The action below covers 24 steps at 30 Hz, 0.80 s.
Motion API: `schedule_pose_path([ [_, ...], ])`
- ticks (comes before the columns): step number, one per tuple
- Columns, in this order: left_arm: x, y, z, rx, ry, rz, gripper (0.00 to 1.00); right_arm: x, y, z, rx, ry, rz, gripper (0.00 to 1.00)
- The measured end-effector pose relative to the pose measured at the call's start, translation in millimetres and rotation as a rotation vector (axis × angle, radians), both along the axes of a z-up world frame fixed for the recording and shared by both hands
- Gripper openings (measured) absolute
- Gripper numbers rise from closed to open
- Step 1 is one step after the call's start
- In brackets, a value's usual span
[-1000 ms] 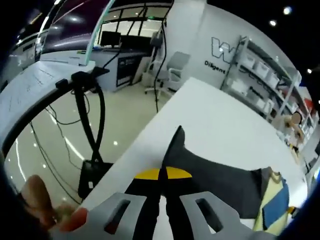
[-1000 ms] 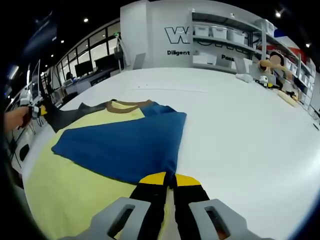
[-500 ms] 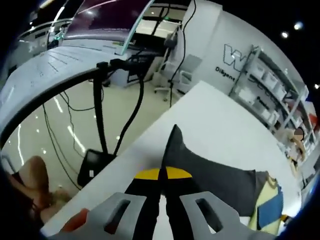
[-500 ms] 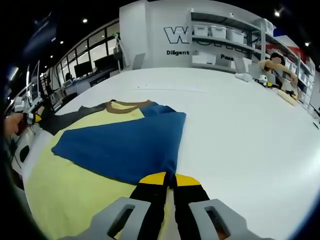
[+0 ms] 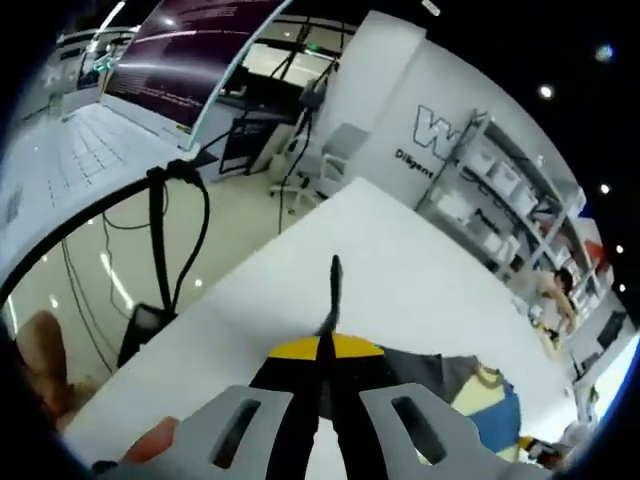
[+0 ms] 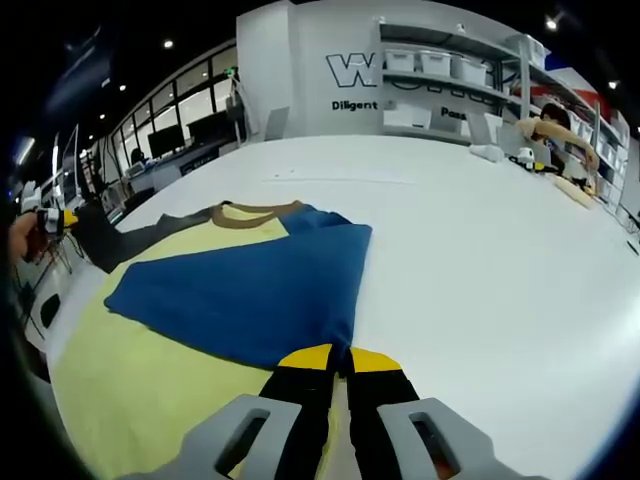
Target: Fold the garment on the visible template until the final outline fits inside the template.
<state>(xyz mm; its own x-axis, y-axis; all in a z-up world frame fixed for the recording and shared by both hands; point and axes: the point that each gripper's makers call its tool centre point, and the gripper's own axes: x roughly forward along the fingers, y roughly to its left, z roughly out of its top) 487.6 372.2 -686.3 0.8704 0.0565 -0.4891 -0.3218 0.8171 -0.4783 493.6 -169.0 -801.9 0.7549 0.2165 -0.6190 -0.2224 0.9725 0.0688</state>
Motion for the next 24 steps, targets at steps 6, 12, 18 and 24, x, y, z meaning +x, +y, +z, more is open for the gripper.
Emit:
schedule_pose_path([
  [6, 7.1, -38.5, 24.3, -0.061, -0.05, -0.075, 0.0, -0.2, -0.2, 0.2, 0.005, 0.001, -0.001, 0.01],
  [12, 15.0, -82.8, 43.3, -0.096, -0.08, -0.174, 0.0, -0.2, -0.3, 0.1, 0.012, 0.001, -0.004, 0.01],
  [18, 22.0, -122.6, 56.8, -0.074, -0.097, -0.27, 0.0, -0.5, -0.9, 0.4, 0.016, 0.002, -0.003, 0.01],
  [24, 28.5, -175.1, 64.9, -0.076, -0.102, -0.383, 0.0, -0.3, -0.9, 0.5, 0.02, 0.002, -0.004, 0.01],
])
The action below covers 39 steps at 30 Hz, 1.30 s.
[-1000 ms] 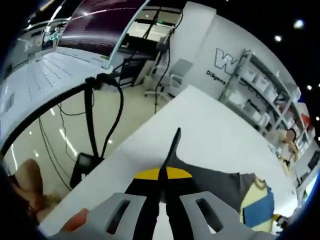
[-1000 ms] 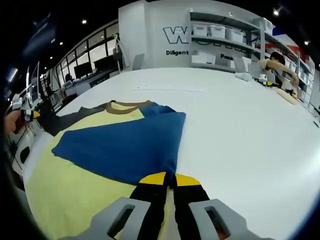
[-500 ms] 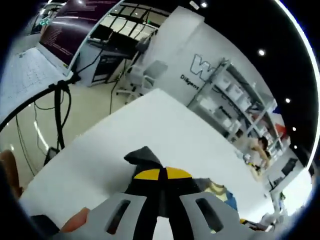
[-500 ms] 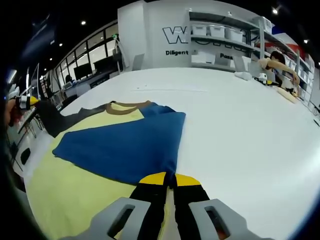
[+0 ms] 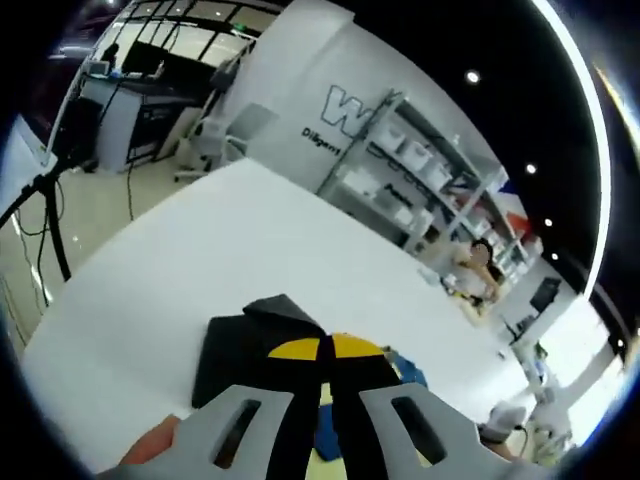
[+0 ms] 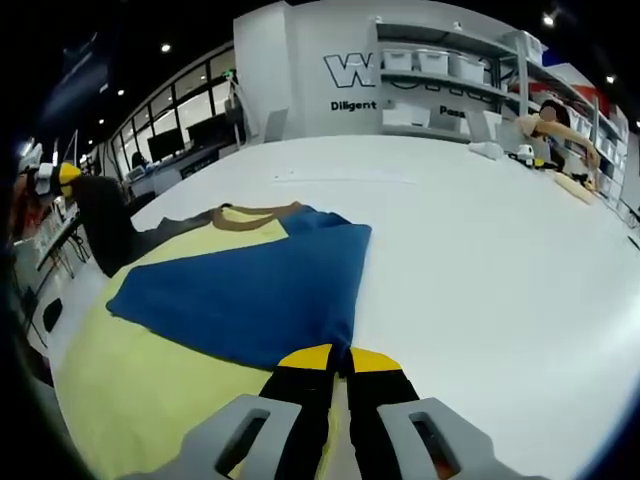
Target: Fold the garment on the visible template until the final outline fits inside the template.
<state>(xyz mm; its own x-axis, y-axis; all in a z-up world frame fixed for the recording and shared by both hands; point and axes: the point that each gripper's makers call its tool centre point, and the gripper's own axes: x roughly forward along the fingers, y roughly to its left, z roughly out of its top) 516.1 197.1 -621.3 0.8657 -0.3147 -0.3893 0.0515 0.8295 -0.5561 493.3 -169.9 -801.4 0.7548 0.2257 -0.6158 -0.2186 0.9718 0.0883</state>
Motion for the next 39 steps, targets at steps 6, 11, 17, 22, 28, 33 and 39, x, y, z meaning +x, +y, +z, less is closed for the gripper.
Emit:
schedule_pose_path([
  [6, 2.2, -42.1, 10.1, -0.008, -0.014, -0.085, 0.0, 0.1, 0.2, 0.0, 0.007, 0.001, -0.001, 0.01],
  [11, 1.5, -71.6, 16.7, 0.007, -0.028, -0.15, 0.0, -0.2, 0.4, 0.3, 0.013, 0.001, -0.003, 0.01],
  [17, -3.2, -105.6, 20.0, 0.003, -0.033, -0.22, 0.0, -0.1, 0.9, 0.3, 0.016, 0.001, -0.004, 0.01],
  [22, -8.3, -132.2, 20.5, -0.005, -0.031, -0.271, 0.0, -0.6, 1.1, 0.2, 0.018, 0.001, -0.005, 0.01],
  [28, -12.0, -163.5, 21.7, -0.011, -0.034, -0.33, 0.0, -0.9, 0.8, 0.4, 0.02, 0.001, -0.007, 0.01],
  [33, -12.7, -185.3, 15.0, -0.017, -0.024, -0.37, 0.0, -1.2, 0.5, 0.3, 0.023, 0.001, -0.009, 0.01],
  [39, -15.1, -215.2, 1.9, -0.014, -0.012, -0.412, 0.0, -1.4, 0.5, 0.5, 0.025, 0.0, -0.011, 0.01],
])
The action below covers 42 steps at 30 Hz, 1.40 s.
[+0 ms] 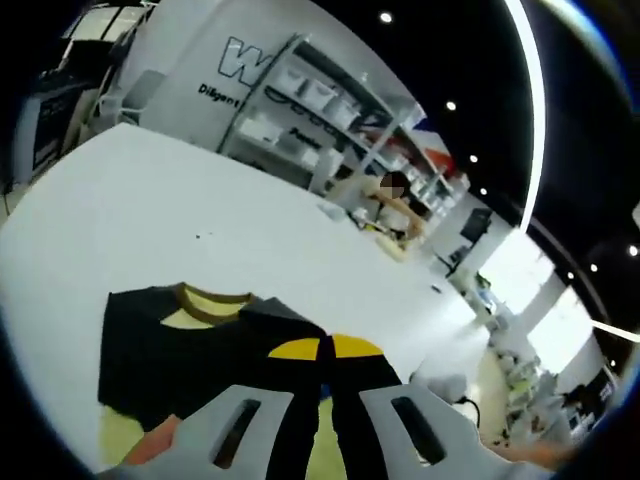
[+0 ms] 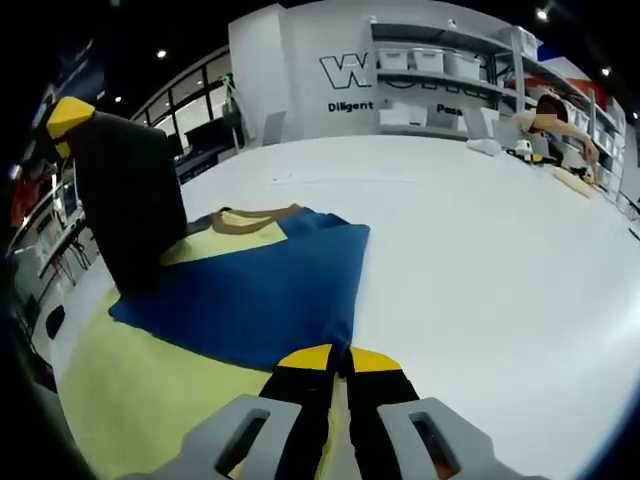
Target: Fold the garment on the visible template until the final outline fits inside the template.
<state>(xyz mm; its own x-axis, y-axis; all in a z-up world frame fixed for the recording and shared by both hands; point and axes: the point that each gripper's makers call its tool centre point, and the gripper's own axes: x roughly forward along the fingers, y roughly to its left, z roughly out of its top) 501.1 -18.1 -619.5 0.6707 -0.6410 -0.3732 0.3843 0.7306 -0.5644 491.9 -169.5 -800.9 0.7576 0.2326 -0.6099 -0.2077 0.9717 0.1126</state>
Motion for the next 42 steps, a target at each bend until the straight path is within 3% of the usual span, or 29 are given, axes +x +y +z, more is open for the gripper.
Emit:
schedule_pose_path([
  [7, -8.8, -34.2, -28.2, 0.006, 0.032, -0.057, 0.0, 0.1, -0.3, 0.1, 0.002, -0.001, -0.003, 0.01],
  [12, -15.3, -53.1, -61.6, 0.05, 0.066, -0.096, 0.0, 0.2, -0.3, 0.4, 0.002, -0.002, -0.005, 0.01],
  [19, -21.5, -62.2, -91.7, 0.082, 0.092, -0.111, 0.0, 0.5, -0.3, 0.3, 0.003, -0.003, -0.004, 0.01],
  [32, -31.7, -87.0, -131.8, 0.169, 0.073, -0.169, 0.0, 0.3, 0.3, 0.1, 0.009, -0.005, -0.004, 0.01],
  [42, -36.0, -93.6, -157.4, 0.219, 0.084, -0.2, 0.0, -0.2, 0.5, 0.2, 0.014, -0.007, -0.006, 0.01],
])
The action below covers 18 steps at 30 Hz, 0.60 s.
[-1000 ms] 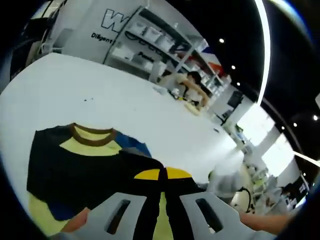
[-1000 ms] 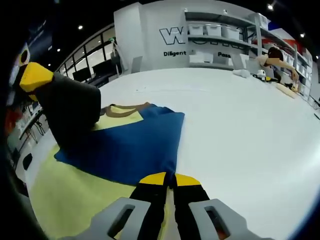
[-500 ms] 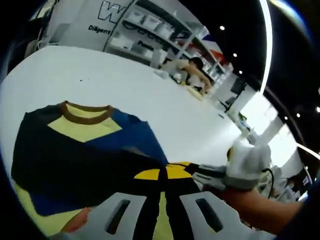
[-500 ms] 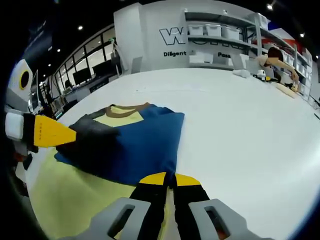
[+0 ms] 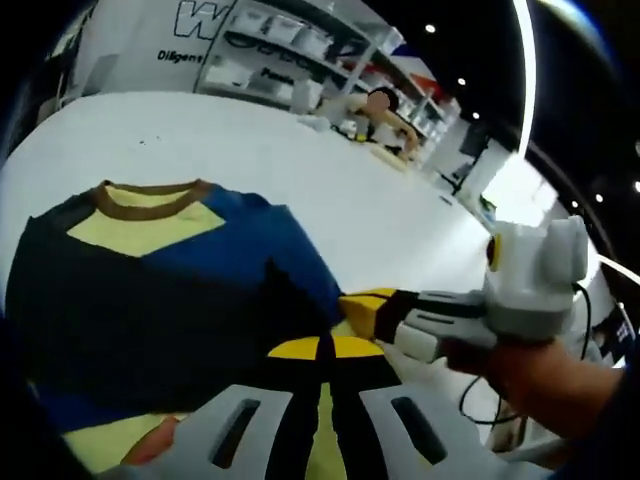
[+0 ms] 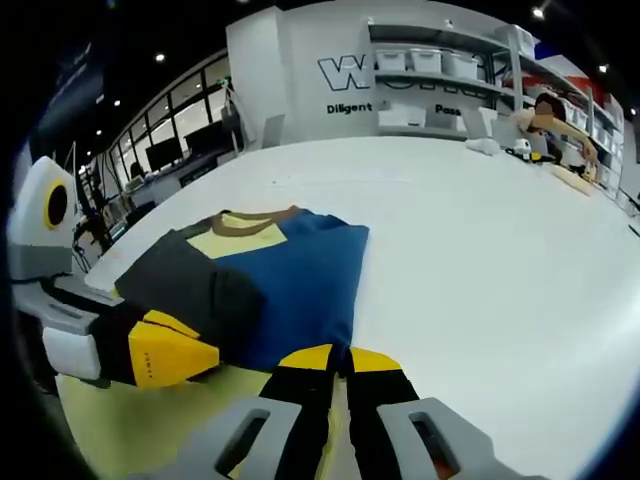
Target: Fold the garment on the visible template until the final outline fits inside the template.
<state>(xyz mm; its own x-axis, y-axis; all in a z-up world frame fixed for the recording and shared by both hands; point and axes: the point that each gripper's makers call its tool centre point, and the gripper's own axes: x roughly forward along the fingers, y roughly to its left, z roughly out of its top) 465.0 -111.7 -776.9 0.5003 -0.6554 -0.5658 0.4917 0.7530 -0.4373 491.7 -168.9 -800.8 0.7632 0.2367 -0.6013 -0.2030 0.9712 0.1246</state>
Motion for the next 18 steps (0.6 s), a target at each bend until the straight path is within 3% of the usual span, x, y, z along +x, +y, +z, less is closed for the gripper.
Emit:
schedule_pose_path([
  [18, -15.1, -16.2, -16.1, 0.008, 0.027, -0.073, 0.0, 0.6, 0.3, 0.5, 0.003, -0.001, 0.001, 0.01],
])
